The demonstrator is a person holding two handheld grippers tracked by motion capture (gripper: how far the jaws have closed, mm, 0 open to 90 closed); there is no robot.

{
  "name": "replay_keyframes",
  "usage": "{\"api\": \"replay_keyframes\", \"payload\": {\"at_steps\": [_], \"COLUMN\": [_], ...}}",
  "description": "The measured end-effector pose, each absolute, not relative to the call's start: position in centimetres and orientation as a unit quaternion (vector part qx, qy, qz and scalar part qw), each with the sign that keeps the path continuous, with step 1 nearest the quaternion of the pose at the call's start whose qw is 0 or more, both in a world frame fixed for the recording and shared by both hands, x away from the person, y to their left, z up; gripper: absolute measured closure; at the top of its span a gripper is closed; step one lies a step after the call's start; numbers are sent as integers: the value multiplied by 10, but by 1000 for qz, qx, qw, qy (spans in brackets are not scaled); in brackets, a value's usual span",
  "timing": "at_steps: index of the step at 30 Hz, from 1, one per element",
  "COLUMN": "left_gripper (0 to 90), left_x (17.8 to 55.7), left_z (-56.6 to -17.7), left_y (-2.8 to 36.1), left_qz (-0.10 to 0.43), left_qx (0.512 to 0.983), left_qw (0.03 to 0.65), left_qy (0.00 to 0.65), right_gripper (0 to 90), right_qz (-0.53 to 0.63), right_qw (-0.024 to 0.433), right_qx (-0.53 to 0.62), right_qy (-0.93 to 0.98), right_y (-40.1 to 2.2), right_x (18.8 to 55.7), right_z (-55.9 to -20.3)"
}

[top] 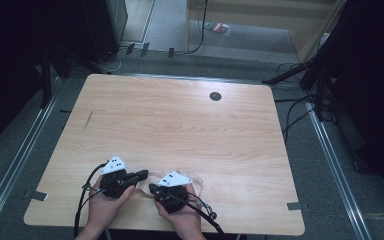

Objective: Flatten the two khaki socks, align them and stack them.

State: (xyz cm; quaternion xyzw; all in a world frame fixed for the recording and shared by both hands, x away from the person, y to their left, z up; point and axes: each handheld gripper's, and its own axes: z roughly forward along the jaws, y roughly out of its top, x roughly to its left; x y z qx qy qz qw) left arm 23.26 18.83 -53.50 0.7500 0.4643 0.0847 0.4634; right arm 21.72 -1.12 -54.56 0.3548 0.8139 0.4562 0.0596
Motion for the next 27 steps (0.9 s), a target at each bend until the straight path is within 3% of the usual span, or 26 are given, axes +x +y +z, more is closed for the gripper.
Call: {"api": "replay_keyframes", "payload": {"at_steps": [12, 21, 27], "left_gripper": [900, 900, 855], "left_x": [242, 241, 232], "left_z": [-549, -548, -545], "left_y": [189, 195, 196], "left_qz": [95, 70, 58], "left_qx": [766, 778, 789], "left_qw": [400, 404, 413], "left_qy": [493, 476, 451], "right_gripper": [900, 900, 900], "right_qz": [433, 432, 434], "right_qw": [60, 58, 55], "right_qx": [343, 346, 356], "right_qy": [831, 831, 826], "right_y": [-10, -11, -14], "right_x": [215, 216, 220], "right_z": [-555, -555, -556]}}
